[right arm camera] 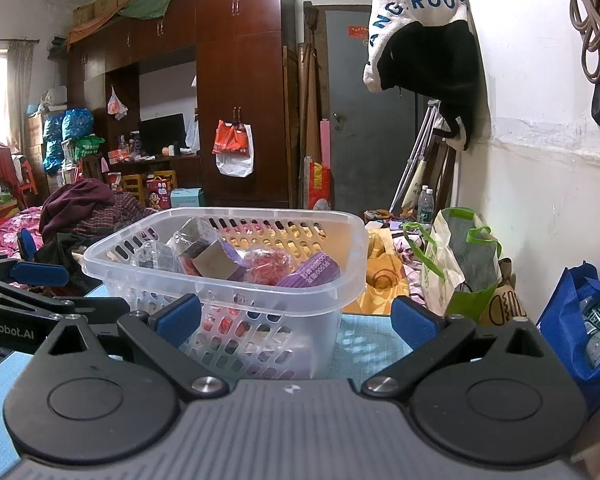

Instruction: Organize objects

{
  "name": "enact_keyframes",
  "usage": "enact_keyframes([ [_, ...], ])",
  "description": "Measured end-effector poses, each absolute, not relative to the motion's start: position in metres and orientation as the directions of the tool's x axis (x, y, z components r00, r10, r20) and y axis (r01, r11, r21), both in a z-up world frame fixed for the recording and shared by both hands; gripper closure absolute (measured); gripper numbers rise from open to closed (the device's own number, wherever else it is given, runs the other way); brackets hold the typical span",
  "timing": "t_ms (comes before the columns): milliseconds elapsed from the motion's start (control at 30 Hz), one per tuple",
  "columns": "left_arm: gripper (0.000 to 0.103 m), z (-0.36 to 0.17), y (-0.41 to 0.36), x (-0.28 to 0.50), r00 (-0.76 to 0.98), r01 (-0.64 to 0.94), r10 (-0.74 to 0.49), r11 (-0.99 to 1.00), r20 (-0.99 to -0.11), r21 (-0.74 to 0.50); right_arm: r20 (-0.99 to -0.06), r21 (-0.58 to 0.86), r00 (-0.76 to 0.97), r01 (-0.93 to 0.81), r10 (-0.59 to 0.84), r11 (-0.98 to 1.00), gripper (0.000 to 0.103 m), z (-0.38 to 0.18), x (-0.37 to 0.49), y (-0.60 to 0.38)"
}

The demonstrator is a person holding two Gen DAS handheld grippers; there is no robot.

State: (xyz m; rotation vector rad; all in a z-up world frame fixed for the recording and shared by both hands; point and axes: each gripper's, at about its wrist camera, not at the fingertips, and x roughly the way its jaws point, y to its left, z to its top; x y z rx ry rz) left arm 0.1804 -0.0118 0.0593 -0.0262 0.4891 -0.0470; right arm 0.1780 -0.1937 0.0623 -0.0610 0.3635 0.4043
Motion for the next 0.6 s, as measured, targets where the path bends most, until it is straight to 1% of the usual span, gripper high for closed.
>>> enact_keyframes([
  [400, 0.000, 0.0581, -0.0125, 0.1815, 0.880, 0.028, -0.040, 0.999, -0.474, -0.032, -0.361, 0.011, 0.856, -0.394, 0.371, 0.919, 0.000, 0.0613, 0.1781, -0.1955],
  [600, 0.000, 0.0598, -0.0144, 0.1791, 0.893, 0.022, -0.030, 0.999, -0.449, -0.023, -0.361, 0.009, 0.856, -0.395, 0.371, 0.919, 0.000, 0.0608, 0.1771, -0.1953],
])
